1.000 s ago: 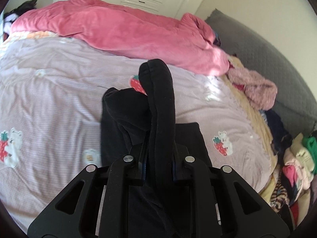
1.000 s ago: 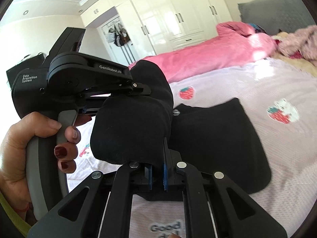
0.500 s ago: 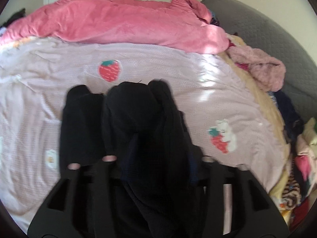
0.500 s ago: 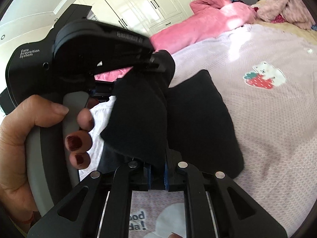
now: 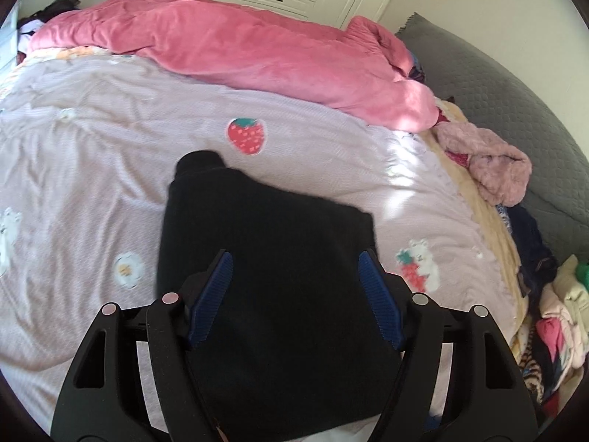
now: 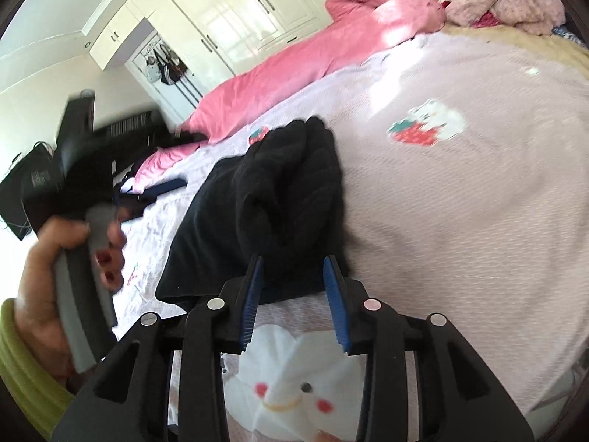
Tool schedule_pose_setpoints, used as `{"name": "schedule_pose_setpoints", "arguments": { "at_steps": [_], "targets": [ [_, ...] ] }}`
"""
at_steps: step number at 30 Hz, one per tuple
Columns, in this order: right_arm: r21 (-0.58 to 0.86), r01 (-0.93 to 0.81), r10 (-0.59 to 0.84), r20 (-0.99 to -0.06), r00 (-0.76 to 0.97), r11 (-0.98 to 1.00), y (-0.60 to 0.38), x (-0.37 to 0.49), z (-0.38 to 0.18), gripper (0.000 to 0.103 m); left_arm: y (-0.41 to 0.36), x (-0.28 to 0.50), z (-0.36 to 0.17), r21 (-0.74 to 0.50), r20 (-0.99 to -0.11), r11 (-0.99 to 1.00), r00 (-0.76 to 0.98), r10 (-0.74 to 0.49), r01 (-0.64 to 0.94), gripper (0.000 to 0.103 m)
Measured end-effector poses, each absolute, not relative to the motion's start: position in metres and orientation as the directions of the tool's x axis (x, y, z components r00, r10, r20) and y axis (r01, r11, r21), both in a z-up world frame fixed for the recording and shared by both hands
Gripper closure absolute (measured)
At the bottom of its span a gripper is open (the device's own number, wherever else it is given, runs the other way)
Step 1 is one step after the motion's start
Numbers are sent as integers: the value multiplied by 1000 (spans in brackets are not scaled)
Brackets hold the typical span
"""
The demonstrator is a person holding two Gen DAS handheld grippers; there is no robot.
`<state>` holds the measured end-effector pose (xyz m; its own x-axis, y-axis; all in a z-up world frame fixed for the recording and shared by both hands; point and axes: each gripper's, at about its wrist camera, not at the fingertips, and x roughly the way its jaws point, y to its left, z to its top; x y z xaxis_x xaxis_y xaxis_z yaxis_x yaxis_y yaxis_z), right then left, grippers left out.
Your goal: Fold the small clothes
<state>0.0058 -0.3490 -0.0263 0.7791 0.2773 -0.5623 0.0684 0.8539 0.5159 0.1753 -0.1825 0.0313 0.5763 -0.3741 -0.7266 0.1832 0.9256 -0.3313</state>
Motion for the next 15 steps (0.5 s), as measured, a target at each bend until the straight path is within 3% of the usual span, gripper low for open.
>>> {"name": "schedule_pose_setpoints", "arguments": {
  "at_steps": [6,15],
  "targets": [
    [498,76,235,-532,813,864,-373,10,2,58,-176,154,30,-212,-733,951,607,-307,224,40],
    [424,44,232,-577,783,905,-365,69,35,53,-172,140,35,-79,-716,953,649,-259,293,34]
  ]
}}
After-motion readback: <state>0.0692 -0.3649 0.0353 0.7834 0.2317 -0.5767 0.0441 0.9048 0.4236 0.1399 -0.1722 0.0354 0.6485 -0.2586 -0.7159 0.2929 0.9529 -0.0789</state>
